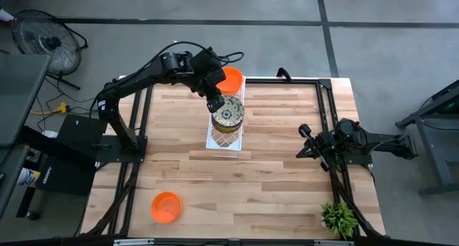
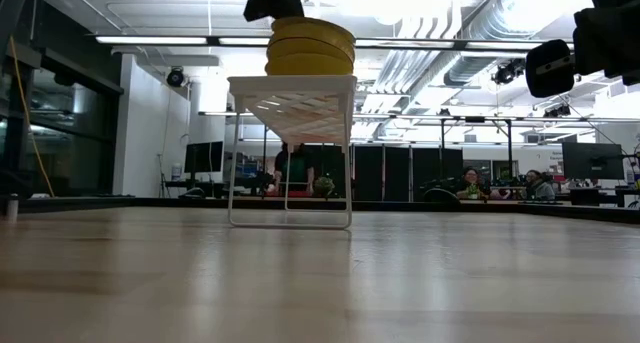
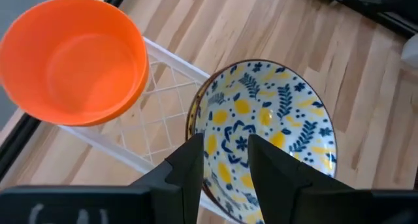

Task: Pick & Place Mini bowls
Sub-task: Stack the white and yellow bowl on the stacked white and yellow bowls on the shelf

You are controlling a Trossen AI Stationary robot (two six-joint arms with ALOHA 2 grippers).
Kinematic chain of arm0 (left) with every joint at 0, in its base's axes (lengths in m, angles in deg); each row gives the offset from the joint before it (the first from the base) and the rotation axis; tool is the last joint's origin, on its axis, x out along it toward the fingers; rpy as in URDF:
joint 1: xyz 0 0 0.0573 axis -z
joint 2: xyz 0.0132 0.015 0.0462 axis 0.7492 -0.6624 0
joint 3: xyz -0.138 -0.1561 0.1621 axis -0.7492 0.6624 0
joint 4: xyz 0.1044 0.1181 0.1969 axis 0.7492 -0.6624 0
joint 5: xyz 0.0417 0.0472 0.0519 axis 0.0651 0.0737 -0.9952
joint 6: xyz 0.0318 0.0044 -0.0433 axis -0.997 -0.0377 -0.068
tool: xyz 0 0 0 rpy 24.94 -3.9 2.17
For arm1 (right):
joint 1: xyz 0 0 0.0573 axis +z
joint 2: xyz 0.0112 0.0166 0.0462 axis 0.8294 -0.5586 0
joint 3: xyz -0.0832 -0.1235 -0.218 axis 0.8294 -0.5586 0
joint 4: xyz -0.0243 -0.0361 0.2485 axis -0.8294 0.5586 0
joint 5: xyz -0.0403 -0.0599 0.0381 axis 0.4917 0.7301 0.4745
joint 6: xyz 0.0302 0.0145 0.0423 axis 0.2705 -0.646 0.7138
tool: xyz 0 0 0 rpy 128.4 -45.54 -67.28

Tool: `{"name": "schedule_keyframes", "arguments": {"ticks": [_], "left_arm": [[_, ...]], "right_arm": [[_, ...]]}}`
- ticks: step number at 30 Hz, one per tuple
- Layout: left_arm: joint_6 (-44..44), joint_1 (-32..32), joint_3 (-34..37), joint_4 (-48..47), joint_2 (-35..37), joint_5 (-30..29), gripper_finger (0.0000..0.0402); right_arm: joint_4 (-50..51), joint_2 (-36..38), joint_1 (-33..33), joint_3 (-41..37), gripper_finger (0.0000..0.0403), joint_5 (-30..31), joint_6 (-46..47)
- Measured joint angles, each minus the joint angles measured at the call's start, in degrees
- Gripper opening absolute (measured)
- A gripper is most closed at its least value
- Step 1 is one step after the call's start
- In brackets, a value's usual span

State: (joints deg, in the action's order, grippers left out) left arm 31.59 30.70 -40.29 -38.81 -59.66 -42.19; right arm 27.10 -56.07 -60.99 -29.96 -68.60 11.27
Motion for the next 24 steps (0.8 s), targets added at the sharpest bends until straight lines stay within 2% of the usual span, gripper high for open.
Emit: {"name": "schedule_keyframes", "arguments": {"ticks": [9, 18, 24], "left_arm": [[1.4, 1.0, -0.1, -3.7, 1.0, -4.3, 0.0117], [13.2, 4.3, -0.2, -19.5, 7.3, -8.3, 0.0117], [22.1, 8.2, 3.4, -19.4, 11.8, -10.9, 0.0117]], "right_arm": [[0.0, 0.0, 0.0, 0.0, 0.0, 0.0, 0.0], [0.0, 0.0, 0.0, 0.0, 0.0, 0.0, 0.0], [0.0, 0.0, 0.0, 0.0, 0.0, 0.0, 0.0]]}}
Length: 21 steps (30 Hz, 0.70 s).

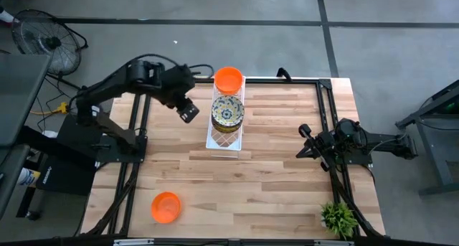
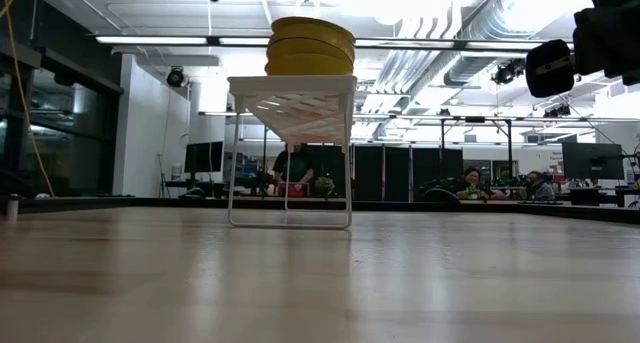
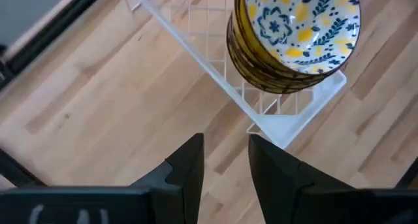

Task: Pick & Place Mini bowls
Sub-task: Stack the white and yellow bowl on the stacked white and yellow bowls on the shelf

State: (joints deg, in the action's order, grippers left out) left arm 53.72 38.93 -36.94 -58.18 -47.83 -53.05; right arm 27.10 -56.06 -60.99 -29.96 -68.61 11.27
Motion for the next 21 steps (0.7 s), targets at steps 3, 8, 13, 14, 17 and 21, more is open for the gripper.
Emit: {"name": "schedule_keyframes", "arguments": {"ticks": [3, 8, 13, 14, 17, 21], "left_arm": [[5.3, 2.5, 4.3, 0.1, 2.3, -1.1, 0.0117], [15.0, 7.1, 11.7, 0.2, 5.0, -1.3, 0.0117], [17.9, 8.5, 16.2, 6.8, 7.0, -4.8, 0.0117], [17.6, 8.5, 16.4, 7.8, 7.2, -6.7, 0.0117], [15.4, 7.8, 16.3, 10.9, 7.7, -10.6, 0.0117], [7.8, 4.3, 16.5, 15.6, 7.2, -10.6, 0.0117]], "right_arm": [[0.0, 0.0, 0.0, 0.0, 0.0, 0.0, 0.0], [0.0, 0.0, 0.0, 0.0, 0.0, 0.0, 0.0], [0.0, 0.0, 0.0, 0.0, 0.0, 0.0, 0.0], [0.0, 0.0, 0.0, 0.0, 0.0, 0.0, 0.0], [0.0, 0.0, 0.0, 0.0, 0.0, 0.0, 0.0], [0.0, 0.0, 0.0, 0.0, 0.0, 0.0, 0.0]]}}
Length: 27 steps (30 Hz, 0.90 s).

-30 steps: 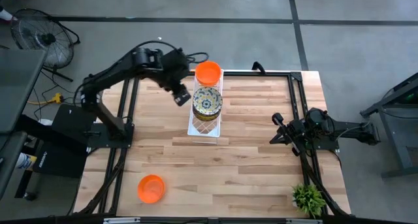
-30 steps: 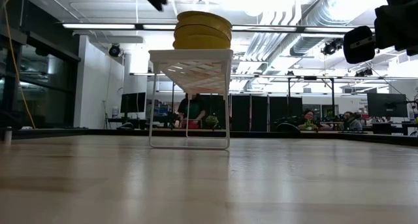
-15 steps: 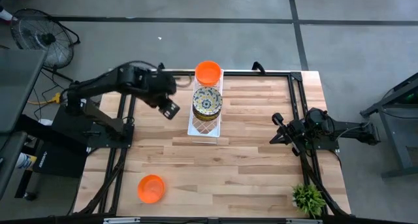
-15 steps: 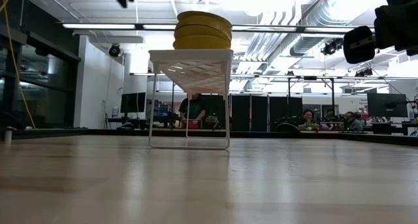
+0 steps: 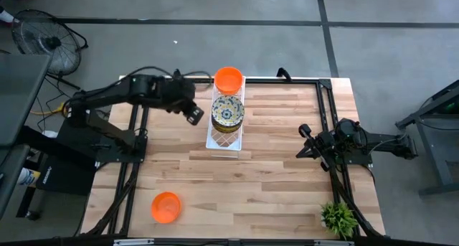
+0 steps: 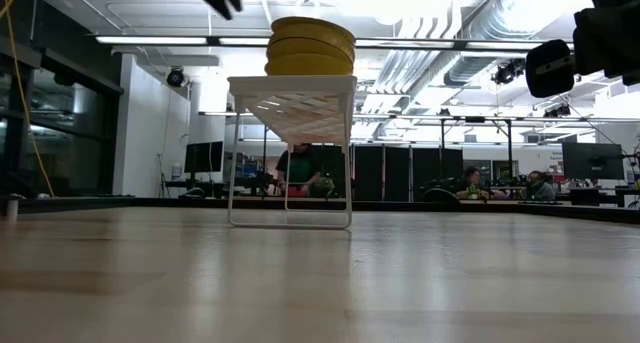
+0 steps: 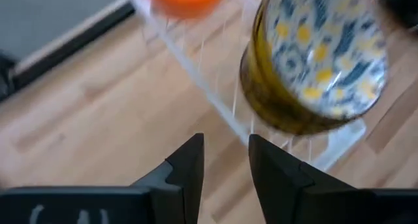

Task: Pick & Place Mini bowls
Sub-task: Stack the white and yellow bowl on the stacked white and yellow bowls on the shelf

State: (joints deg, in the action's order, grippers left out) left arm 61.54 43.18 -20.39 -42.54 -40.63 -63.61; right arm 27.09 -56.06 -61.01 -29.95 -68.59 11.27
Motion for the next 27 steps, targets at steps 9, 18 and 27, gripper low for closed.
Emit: {"name": "schedule_keyframes", "arguments": {"ticks": [9, 18, 27], "left_arm": [[-22.2, -10.0, -0.2, 17.5, -3.6, 6.8, 0.0117], [-27.6, -16.1, -0.1, 31.0, -7.3, 12.0, 0.0117], [-29.9, -18.0, -0.1, 34.2, -11.0, 15.0, 0.0117]], "right_arm": [[0.0, 0.0, 0.0, 0.0, 0.0, 0.0, 0.0], [0.0, 0.0, 0.0, 0.0, 0.0, 0.0, 0.0], [0.0, 0.0, 0.0, 0.0, 0.0, 0.0, 0.0]]}}
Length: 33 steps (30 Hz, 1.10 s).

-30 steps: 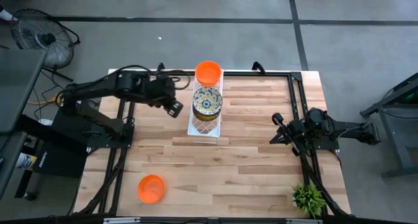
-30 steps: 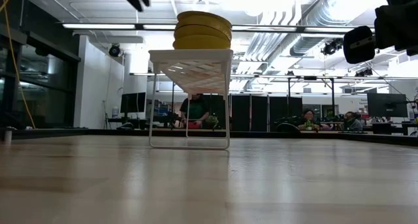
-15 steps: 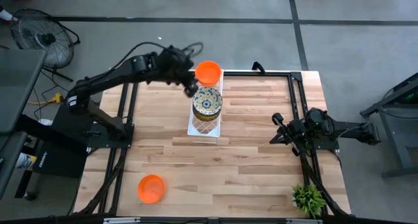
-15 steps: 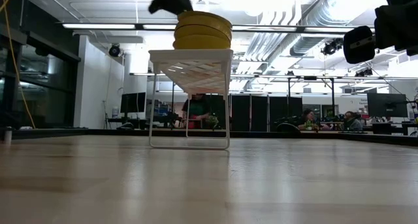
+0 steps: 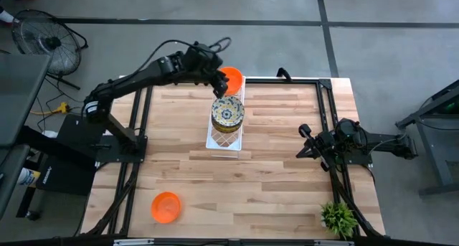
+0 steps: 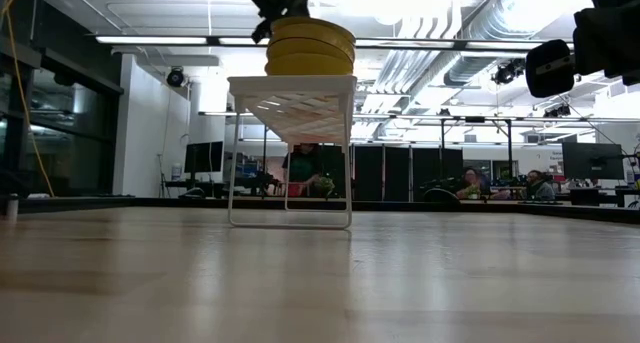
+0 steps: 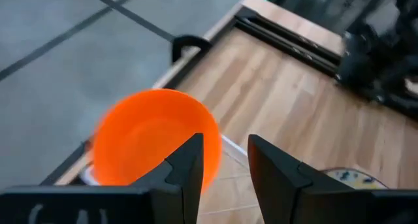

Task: Pick & Place Mini bowls
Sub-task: Stack the white and yellow bowl on the stacked white and yellow bowls on the shelf

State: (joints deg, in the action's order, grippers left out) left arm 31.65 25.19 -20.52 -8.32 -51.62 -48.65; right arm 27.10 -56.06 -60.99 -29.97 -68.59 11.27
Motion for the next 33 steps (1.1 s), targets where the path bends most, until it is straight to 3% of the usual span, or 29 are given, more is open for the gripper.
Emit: {"name": "schedule_keyframes", "arguments": {"ticks": [6, 14, 33], "left_arm": [[-1.6, 2.6, 0.1, 0.2, -1.7, 0.9, 0.0117], [-5.3, 5.6, 0.0, -3.3, -1.7, -2.8, 0.0117], [-4.4, 9.2, 0.0, -9.4, -1.7, -5.1, 0.0117]], "right_arm": [[0.0, 0.0, 0.0, 0.0, 0.0, 0.0, 0.0], [0.0, 0.0, 0.0, 0.0, 0.0, 0.0, 0.0], [0.0, 0.0, 0.0, 0.0, 0.0, 0.0, 0.0]]}}
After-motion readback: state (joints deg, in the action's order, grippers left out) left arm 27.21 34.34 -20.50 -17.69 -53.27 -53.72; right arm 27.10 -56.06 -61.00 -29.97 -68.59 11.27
